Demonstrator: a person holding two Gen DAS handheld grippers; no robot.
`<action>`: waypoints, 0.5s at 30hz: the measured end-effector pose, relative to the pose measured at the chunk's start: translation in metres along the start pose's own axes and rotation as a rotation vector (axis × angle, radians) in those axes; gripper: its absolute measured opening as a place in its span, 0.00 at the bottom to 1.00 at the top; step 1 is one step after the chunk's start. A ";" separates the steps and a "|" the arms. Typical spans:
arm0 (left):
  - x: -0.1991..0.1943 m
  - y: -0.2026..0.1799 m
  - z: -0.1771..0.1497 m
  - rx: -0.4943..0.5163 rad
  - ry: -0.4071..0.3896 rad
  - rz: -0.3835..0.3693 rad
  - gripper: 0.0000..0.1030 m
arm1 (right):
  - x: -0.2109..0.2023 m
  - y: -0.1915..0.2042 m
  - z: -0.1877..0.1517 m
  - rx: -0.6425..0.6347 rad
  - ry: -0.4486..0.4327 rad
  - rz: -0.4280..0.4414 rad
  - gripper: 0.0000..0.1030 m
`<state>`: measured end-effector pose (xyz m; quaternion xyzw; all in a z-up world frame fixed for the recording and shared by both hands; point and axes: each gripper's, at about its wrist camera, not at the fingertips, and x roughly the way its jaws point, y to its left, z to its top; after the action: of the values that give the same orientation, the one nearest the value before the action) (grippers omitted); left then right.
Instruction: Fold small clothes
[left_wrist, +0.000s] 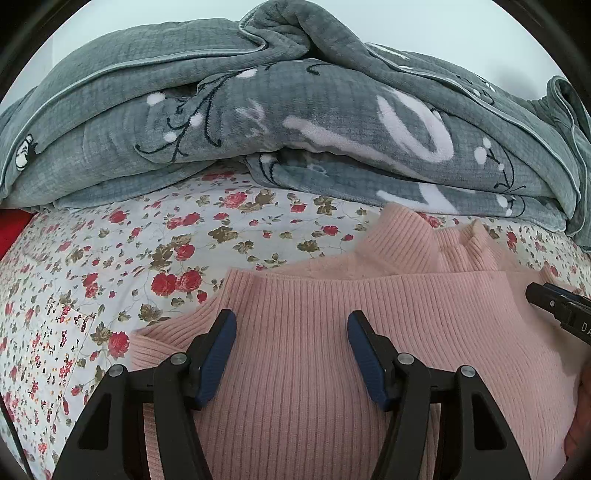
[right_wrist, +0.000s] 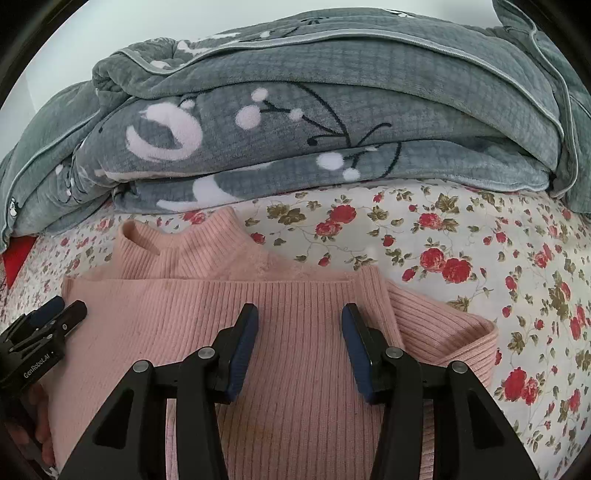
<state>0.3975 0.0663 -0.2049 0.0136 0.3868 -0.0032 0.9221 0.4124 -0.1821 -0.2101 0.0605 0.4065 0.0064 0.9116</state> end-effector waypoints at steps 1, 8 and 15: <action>0.000 0.000 0.000 0.000 0.000 0.000 0.59 | 0.000 0.000 0.000 0.000 0.000 0.000 0.46; -0.001 0.000 0.000 -0.004 -0.007 0.013 0.59 | -0.001 0.000 -0.001 0.009 -0.004 0.000 0.46; -0.003 0.033 -0.002 -0.151 0.000 0.078 0.59 | -0.009 -0.013 -0.001 0.061 -0.025 -0.131 0.36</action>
<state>0.3941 0.0991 -0.2037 -0.0411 0.3852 0.0620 0.9198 0.4047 -0.1956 -0.2056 0.0617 0.3980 -0.0665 0.9129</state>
